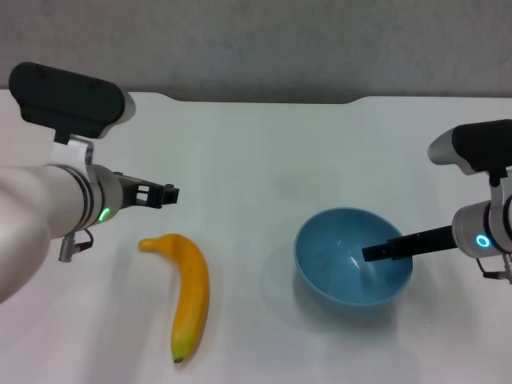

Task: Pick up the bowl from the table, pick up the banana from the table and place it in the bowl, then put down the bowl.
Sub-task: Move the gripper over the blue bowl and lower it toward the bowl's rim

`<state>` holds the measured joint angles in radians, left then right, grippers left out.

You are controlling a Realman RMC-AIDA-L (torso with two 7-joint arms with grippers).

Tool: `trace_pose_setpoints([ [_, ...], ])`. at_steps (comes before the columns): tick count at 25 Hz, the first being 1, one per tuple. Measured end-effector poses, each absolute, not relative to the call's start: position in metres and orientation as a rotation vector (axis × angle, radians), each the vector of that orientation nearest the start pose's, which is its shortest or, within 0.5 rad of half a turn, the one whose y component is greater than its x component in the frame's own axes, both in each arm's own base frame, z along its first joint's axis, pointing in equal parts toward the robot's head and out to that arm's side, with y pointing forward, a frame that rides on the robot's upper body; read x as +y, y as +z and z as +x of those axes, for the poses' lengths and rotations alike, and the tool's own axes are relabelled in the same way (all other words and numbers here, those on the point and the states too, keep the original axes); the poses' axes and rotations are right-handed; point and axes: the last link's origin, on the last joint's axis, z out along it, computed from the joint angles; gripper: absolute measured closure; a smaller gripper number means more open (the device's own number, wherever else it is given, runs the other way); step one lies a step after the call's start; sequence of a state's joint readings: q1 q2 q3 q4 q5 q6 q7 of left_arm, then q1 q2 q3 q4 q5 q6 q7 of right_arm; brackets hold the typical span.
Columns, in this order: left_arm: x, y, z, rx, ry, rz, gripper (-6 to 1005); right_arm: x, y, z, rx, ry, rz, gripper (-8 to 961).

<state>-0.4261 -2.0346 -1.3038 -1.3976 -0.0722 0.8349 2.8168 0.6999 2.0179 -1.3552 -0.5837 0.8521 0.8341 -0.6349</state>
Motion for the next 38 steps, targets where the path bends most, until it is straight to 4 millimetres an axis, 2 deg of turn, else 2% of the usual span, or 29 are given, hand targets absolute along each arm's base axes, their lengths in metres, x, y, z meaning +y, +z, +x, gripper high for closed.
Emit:
trace_pose_setpoints([
  [11,0.384,-0.027,-0.188,-0.937,0.031,-1.956,116,0.398,-0.059,0.275,1.306,-0.106,-2.262,109],
  [22,0.383,-0.027,-0.189,-0.941,0.032,-1.955,115,0.398,-0.060,0.273,1.270,-0.113,-2.283,113],
  [25,0.383,-0.027,-0.189,-0.943,0.036,-1.954,115,0.398,-0.059,0.273,1.234,-0.123,-2.303,296],
  [30,0.382,-0.027,-0.189,-0.945,0.039,-1.955,114,0.396,-0.058,0.276,1.230,-0.123,-2.300,539],
  [38,0.381,-0.028,-0.190,-0.944,0.043,-1.956,114,0.397,-0.057,0.277,1.218,-0.114,-2.291,707],
])
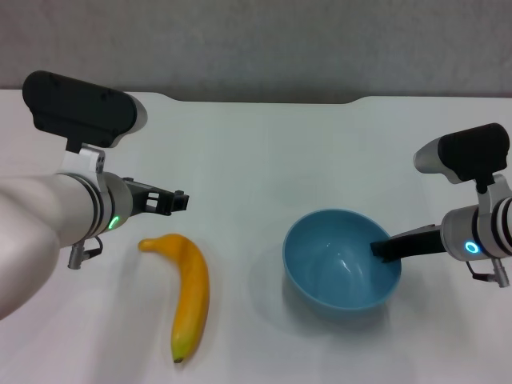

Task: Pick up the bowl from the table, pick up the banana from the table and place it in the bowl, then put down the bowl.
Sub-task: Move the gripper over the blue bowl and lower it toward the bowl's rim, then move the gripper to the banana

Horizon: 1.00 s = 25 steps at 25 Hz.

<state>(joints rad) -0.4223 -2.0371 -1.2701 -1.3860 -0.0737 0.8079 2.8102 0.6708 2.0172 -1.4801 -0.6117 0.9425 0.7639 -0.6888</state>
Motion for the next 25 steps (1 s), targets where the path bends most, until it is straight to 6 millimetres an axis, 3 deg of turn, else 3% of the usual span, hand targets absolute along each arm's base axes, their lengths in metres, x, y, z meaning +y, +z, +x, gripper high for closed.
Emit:
trace_pose_setpoints([
  [9,0.381,-0.029,-0.191,-0.951,0.046,-1.959,113,0.400,-0.052,0.277,1.210,-0.084,-2.267,914],
  [15,0.379,-0.028,-0.195,-0.996,0.064,-1.966,113,0.403,-0.047,0.271,1.180,-0.051,-2.269,916],
  [25,0.374,-0.029,-0.183,-1.030,0.057,-1.989,111,0.405,-0.035,0.260,1.151,0.026,-2.257,918],
])
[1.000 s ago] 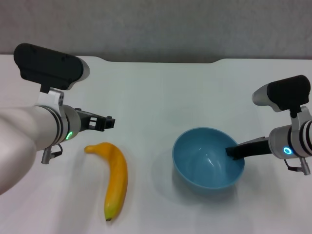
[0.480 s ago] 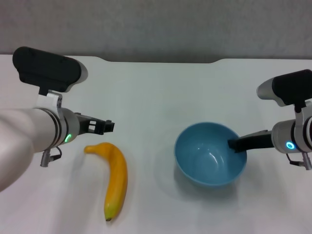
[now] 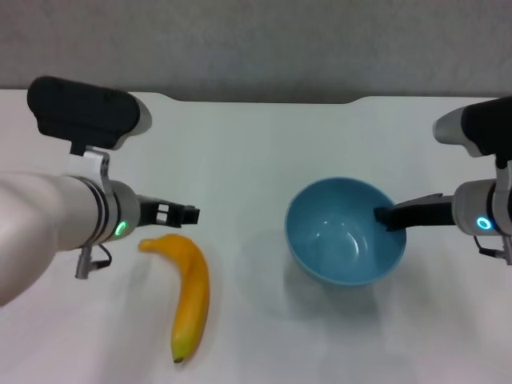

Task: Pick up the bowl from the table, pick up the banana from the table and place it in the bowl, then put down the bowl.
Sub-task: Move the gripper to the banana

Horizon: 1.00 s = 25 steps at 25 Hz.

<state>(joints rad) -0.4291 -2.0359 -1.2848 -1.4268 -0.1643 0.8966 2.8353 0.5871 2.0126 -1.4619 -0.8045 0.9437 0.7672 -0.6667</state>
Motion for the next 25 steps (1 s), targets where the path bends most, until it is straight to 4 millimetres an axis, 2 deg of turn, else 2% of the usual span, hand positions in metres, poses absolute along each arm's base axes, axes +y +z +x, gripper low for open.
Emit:
trace_pose_setpoints([
  [6,0.369,-0.040,-0.181,-1.240,0.018,-1.961,110,0.407,-0.024,0.259,1.156,0.060,-2.234,918],
  [11,0.371,-0.046,-0.196,-1.335,0.051,-1.912,111,0.409,-0.013,0.256,1.137,0.105,-2.211,919],
  [16,0.370,-0.057,-0.203,-1.392,0.060,-1.922,111,0.408,-0.008,0.259,1.146,0.128,-2.187,919],
  [25,0.370,-0.065,-0.214,-1.454,0.049,-1.912,112,0.412,0.007,0.265,1.170,0.169,-2.132,919],
])
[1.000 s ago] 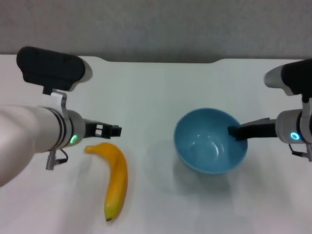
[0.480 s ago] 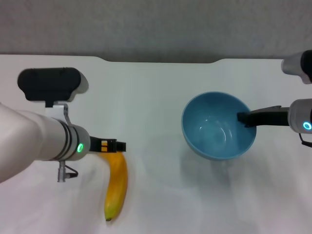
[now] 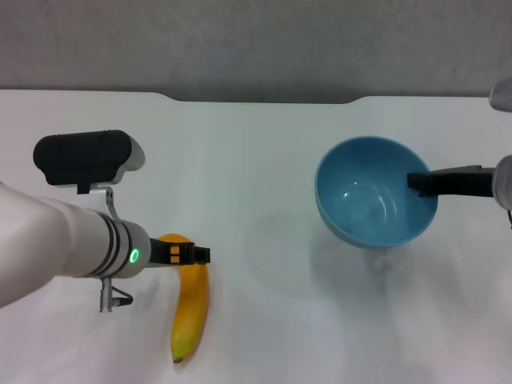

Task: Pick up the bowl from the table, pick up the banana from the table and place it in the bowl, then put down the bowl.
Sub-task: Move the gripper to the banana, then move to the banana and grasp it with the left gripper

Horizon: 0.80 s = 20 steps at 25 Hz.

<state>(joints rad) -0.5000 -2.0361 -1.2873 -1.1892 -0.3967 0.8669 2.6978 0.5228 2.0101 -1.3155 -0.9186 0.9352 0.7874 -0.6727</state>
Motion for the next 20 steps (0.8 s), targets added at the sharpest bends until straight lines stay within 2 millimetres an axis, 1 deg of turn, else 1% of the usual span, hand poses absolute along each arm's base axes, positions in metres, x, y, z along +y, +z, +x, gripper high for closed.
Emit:
trace_pose_setpoints([
  [3,0.3693,-0.0655,-0.2158,-1.459,0.055,-1.910,112,0.4118,0.0093,0.2636,1.164,0.180,-2.128,919],
  [9,0.3687,-0.0673,-0.2105,-1.481,0.041,-1.929,113,0.4119,0.0145,0.2672,1.174,0.194,-2.103,919],
  [13,0.3679,-0.0685,-0.2131,-1.486,0.049,-1.932,113,0.4122,0.0157,0.2645,1.169,0.206,-2.106,919],
  [20,0.3651,-0.0725,-0.2124,-1.469,0.064,-1.959,114,0.4107,0.0159,0.2661,1.175,0.212,-2.099,919],
])
